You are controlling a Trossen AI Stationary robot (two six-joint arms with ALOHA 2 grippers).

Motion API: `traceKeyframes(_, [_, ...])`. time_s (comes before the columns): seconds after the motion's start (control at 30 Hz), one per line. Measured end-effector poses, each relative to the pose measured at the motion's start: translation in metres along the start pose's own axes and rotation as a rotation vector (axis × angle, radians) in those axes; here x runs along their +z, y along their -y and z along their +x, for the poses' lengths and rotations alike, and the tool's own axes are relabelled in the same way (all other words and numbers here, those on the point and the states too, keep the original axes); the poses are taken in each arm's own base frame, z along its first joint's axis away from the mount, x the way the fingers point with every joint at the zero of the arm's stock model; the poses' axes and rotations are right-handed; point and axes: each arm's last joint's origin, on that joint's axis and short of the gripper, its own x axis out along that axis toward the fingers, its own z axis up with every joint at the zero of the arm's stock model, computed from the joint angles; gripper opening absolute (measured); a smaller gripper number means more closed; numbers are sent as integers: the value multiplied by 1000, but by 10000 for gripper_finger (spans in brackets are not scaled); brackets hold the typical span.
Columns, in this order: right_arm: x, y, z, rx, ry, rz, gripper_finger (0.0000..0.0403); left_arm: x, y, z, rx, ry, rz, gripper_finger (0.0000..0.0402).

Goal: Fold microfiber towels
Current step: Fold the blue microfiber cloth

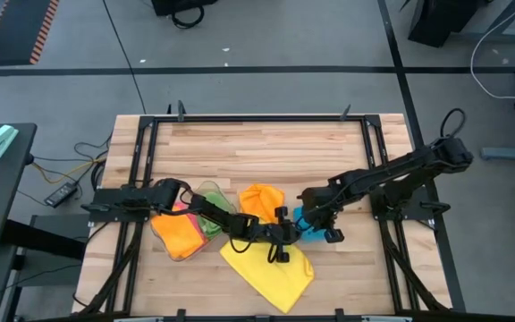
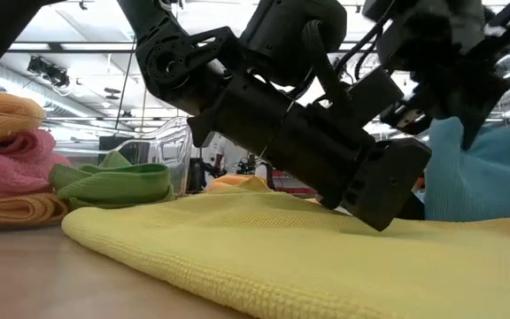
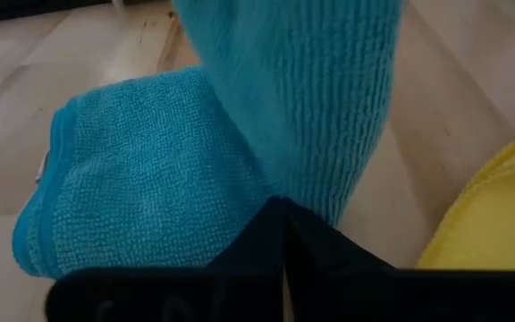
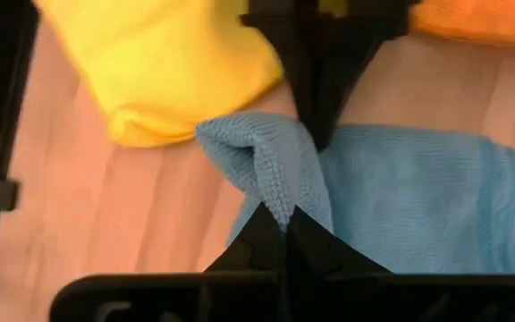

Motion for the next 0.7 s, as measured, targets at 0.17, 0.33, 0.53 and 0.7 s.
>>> traceKeyframes(0.17, [-3, 20, 10, -29, -2, 29, 6, 0, 0, 0, 0, -10, 4, 20])
traceKeyframes(0.33, [-3, 38, 17, -47, -24, 37, 6, 0, 0, 0, 1, -11, 6, 7])
traceKeyframes(0.53, [-8, 55, 32, -61, -103, 72, 6, -1, -1, 0, 2, -21, 7, 21])
traceKeyframes(0.7, [-11, 67, 27, -71, -101, 117, 10, -2, -1, 0, 5, -30, 7, 14])
